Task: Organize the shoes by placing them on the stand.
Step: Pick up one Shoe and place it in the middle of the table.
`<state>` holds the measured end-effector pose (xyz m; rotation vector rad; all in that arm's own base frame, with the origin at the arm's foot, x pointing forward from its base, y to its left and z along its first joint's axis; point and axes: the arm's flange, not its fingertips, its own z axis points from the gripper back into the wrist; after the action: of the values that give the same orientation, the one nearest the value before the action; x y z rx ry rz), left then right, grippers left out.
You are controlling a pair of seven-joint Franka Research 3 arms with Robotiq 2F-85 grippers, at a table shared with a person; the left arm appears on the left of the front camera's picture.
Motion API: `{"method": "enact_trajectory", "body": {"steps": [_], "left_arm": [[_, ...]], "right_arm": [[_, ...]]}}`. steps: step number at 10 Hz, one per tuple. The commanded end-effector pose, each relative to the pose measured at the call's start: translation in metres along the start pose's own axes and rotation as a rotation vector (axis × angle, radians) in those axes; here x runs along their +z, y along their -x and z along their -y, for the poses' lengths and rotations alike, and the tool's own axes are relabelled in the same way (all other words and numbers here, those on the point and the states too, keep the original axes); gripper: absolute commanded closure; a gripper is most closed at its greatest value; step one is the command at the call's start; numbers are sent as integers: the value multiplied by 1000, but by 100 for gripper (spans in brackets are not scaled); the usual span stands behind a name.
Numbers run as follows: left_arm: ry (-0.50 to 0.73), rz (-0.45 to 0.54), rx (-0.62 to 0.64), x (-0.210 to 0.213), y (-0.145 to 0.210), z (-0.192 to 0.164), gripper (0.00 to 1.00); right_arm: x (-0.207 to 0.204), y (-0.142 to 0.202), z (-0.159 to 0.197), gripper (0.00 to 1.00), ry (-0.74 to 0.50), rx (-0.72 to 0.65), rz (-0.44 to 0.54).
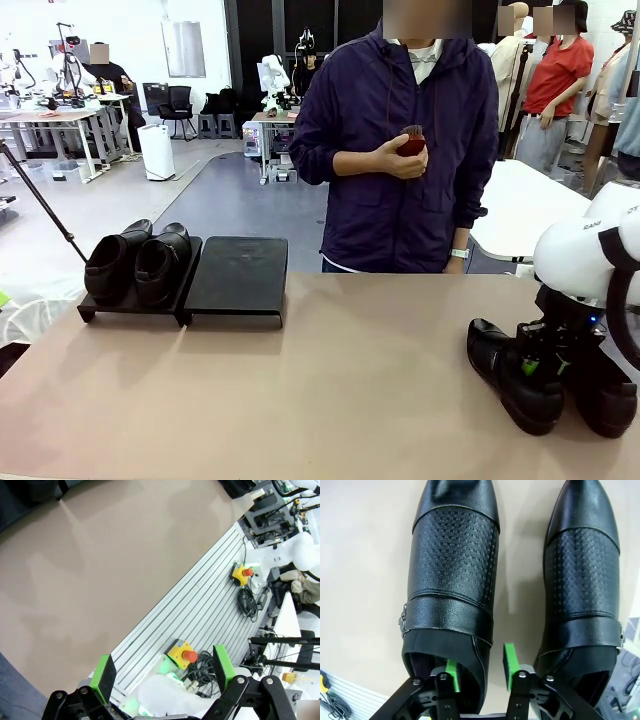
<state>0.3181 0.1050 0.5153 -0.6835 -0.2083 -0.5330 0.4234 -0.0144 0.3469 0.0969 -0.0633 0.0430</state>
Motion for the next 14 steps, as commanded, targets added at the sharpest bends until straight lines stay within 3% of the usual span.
{"method": "enact_trajectory", "body": {"steps": [1, 5, 8, 10, 11, 12, 14], "left_arm": [[0, -10, 6, 1, 2, 1, 0], [0, -10, 6, 1, 2, 1, 0], [0, -10, 6, 1, 2, 1, 0], [0, -10, 6, 1, 2, 1, 0], [0, -10, 6, 1, 2, 1, 0], [0, -10, 6, 1, 2, 1, 0], [0, -10, 6, 1, 2, 1, 0]], "right_arm": [[0, -8, -3, 100, -24, 7, 1], [10, -6, -6, 100, -41, 17, -7], [59, 13, -24, 100, -93, 4, -7], [114, 46, -63, 100, -127, 21, 24], [125, 58, -88, 100, -140, 70, -4], [126, 63, -117, 100, -171, 135, -41], [108, 47, -188, 100, -233, 194, 14]]}}
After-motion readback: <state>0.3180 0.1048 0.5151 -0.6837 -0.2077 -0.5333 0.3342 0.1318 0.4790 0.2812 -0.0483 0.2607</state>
